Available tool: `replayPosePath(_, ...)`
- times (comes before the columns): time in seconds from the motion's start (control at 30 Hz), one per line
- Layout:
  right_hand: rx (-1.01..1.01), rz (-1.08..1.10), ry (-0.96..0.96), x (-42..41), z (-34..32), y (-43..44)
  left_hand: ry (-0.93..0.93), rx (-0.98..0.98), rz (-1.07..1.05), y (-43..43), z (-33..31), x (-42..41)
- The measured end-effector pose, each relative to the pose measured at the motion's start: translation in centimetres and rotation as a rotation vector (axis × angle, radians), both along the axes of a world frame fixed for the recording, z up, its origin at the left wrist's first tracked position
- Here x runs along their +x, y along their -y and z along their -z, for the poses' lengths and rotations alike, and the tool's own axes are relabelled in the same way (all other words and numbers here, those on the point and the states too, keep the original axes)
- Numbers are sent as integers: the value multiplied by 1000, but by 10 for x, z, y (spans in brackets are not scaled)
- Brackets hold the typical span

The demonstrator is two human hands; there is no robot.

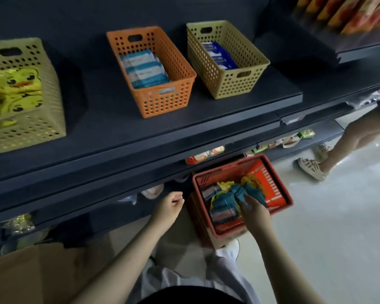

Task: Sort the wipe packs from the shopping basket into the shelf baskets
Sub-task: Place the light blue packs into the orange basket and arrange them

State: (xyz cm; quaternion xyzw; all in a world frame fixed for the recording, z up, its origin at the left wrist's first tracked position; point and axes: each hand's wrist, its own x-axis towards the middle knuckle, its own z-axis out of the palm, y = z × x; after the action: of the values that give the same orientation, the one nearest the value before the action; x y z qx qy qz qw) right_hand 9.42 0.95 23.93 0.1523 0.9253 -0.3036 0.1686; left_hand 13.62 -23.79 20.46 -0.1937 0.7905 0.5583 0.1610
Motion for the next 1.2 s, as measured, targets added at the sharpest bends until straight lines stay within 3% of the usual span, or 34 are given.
replayPosePath(0.1, 35, -9, 51, -18, 21, -50, 91, 0, 34, -45, 22, -12)
replayPosePath(0.43, 38, -233, 245, -127, 112, -181, 330, -15, -188, -186, 106, -66)
replayPosePath(0.67, 26, -456, 339, -190, 269, -187, 418, -3, -188, -230, 245, -114)
replayPosePath(0.83, 6, -493, 362, -212, 355, -186, 438, -53, -140, -241, 334, -134)
replayPosePath(0.97, 3, -445, 297, -210, 385, -184, 385, -230, -128, -239, 361, -137)
replayPosePath(1.2, 81, -516, 260, -208, 385, -180, 346, -321, -26, -236, 360, -130)
